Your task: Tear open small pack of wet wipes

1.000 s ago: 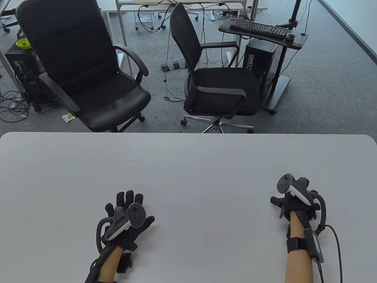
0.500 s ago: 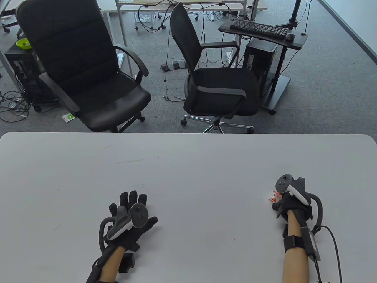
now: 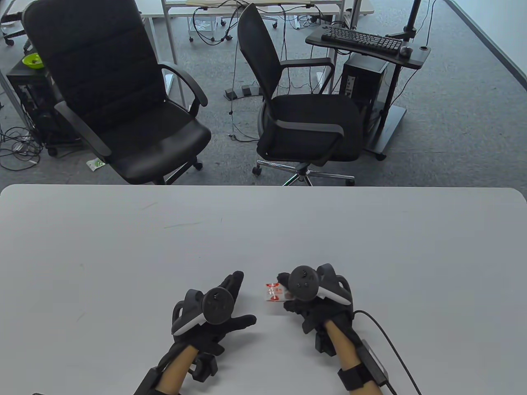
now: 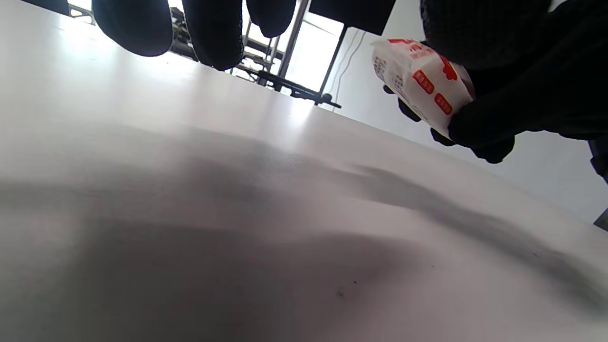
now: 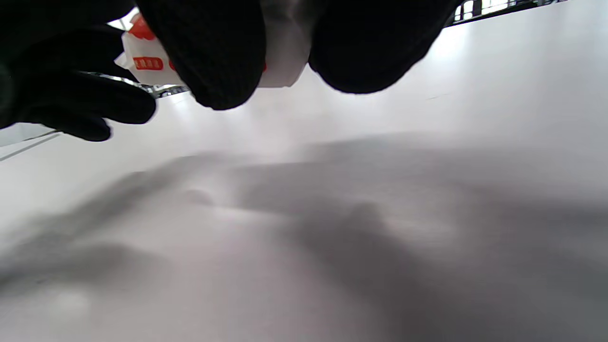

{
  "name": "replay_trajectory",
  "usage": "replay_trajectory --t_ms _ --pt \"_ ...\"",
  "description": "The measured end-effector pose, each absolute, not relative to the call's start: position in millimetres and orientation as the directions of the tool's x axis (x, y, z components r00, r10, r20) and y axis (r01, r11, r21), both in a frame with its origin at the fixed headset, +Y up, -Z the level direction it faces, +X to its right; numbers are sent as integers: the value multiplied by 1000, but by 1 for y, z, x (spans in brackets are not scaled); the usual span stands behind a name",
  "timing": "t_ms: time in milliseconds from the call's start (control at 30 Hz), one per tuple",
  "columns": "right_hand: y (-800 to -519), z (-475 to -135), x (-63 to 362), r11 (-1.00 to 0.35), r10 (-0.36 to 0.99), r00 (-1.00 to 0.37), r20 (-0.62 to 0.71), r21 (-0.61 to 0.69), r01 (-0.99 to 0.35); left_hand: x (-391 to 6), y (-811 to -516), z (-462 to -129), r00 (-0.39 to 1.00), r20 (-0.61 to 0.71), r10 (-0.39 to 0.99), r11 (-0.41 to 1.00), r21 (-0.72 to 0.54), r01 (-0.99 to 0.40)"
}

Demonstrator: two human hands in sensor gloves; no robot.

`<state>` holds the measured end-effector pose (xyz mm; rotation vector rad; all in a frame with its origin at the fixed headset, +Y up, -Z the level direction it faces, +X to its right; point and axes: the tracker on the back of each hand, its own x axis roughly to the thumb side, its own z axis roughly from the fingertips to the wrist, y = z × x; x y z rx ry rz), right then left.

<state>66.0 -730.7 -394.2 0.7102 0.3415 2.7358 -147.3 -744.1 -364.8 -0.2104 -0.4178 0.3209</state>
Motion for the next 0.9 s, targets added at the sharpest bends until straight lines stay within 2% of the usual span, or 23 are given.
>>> replay_trajectory --t_ms 133,200,300,433,533,633,733,900 --pt "-733 -385 45 -924 362 -784 504 304 -231 -144 -747 -363 842 380 384 919 -248 -307" --pt "-731 -382 46 -928 363 -774 519 272 -252 -149 -745 -362 865 344 366 931 -130 -342" --pt "-726 -379 50 -889 454 -746 487 296 -348 -153 -743 -362 866 327 379 924 -96 -369" --pt "-715 -368 45 -903 408 -795 449 69 -424 -153 -740 -360 900 294 322 944 -23 -330" --pt "-717 -362 33 -907 396 -803 445 53 -417 -148 -737 -357 907 302 294 952 -3 -308" --pt "-720 -360 25 -942 314 -839 445 39 -333 -142 -736 -355 909 319 268 957 21 -290" --pt "-721 -359 23 -940 326 -838 438 58 -335 -139 -736 -352 921 329 210 969 59 -242" --pt "-722 -358 19 -953 277 -858 432 8 -303 -131 -735 -349 928 343 146 978 90 -187"
